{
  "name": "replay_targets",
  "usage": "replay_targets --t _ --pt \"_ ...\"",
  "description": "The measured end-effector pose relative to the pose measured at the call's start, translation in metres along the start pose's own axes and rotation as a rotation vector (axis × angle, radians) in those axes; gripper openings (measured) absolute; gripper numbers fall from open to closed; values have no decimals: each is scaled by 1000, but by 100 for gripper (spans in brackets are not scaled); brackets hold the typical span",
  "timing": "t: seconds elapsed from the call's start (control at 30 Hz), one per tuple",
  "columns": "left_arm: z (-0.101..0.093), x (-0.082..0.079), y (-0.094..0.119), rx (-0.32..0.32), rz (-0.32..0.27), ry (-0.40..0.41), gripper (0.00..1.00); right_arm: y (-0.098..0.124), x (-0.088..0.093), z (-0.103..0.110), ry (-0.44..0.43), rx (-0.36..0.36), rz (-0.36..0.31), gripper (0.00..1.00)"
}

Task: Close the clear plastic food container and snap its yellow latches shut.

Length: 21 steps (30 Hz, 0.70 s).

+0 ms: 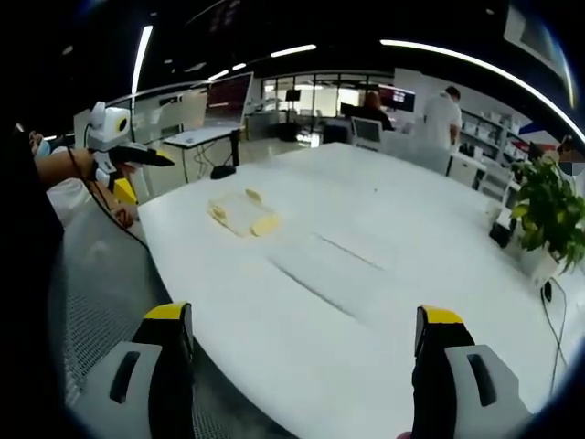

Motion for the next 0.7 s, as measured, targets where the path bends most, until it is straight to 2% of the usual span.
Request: replay_targets --t 0.7 --pt "1 2 1 -1 10 -7 99 0 2 0 16 -10 16 100"
Point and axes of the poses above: the point that each gripper's makers call its tool centre point, and the gripper's own axes: y roughly backward along the fingers, z roughly to its left, x roughly out of its underside, the point moved 1 cm from there along y, roughly backward along the fingers, and after that the axes turned 9 degrees about -z, right-handed, at the moved point
